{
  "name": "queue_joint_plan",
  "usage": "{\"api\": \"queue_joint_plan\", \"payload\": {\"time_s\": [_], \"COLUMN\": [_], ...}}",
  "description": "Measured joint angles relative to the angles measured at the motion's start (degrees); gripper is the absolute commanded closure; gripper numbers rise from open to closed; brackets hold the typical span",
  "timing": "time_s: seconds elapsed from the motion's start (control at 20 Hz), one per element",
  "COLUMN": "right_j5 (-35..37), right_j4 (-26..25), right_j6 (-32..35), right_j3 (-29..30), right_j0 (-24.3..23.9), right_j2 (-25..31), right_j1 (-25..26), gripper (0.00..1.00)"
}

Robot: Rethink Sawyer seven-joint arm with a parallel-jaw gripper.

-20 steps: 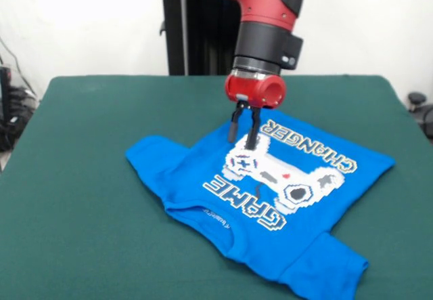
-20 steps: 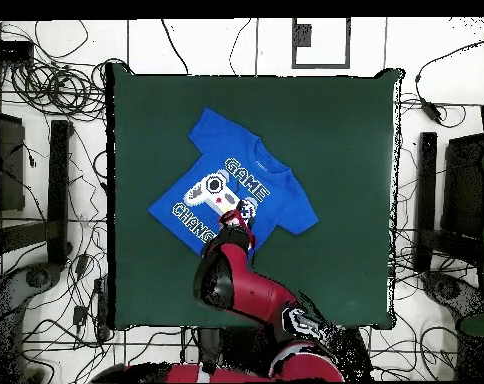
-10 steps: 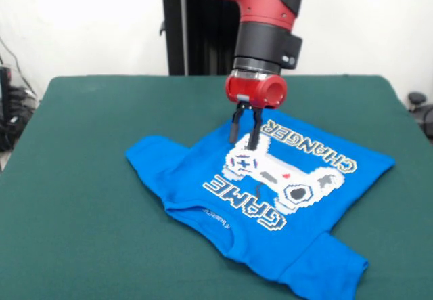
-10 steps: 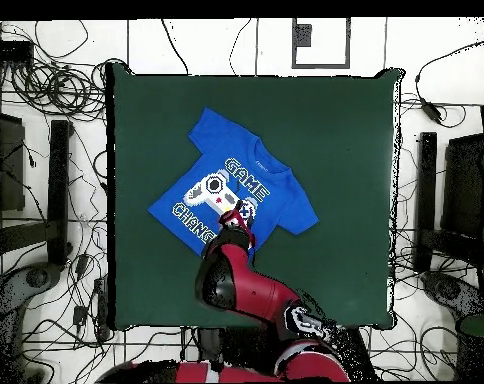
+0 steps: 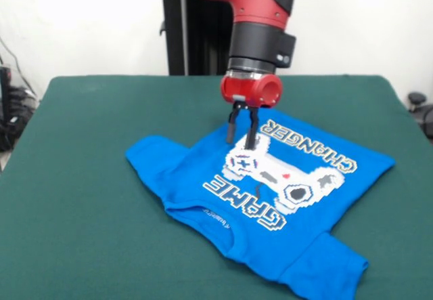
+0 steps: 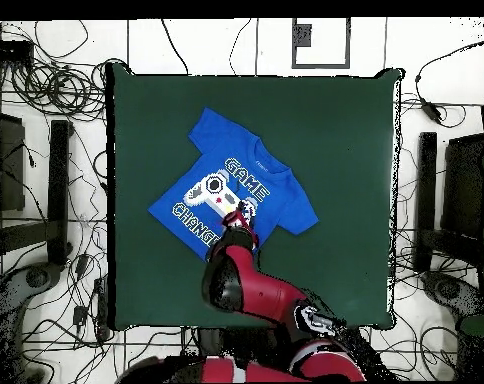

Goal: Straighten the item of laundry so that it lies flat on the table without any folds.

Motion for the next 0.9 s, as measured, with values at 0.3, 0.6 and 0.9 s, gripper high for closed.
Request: {"api": "queue_joint_plan", "payload": {"time_s": [0.3,0.6,0.9], "right_j5": [0.2,1.9,3.9], "right_j4": [-1.8,-4.3,-6.4], "right_j6": [0.0,0.0,0.0], "right_j3": [-0.1,-0.1,-0.1], "right_j0": [-1.5,-3.2,-5.0], "right_j2": [0.0,0.0,0.1], "right_j1": [-0.1,-0.3,-1.2], "gripper": [0.00,0.00,0.00]}}
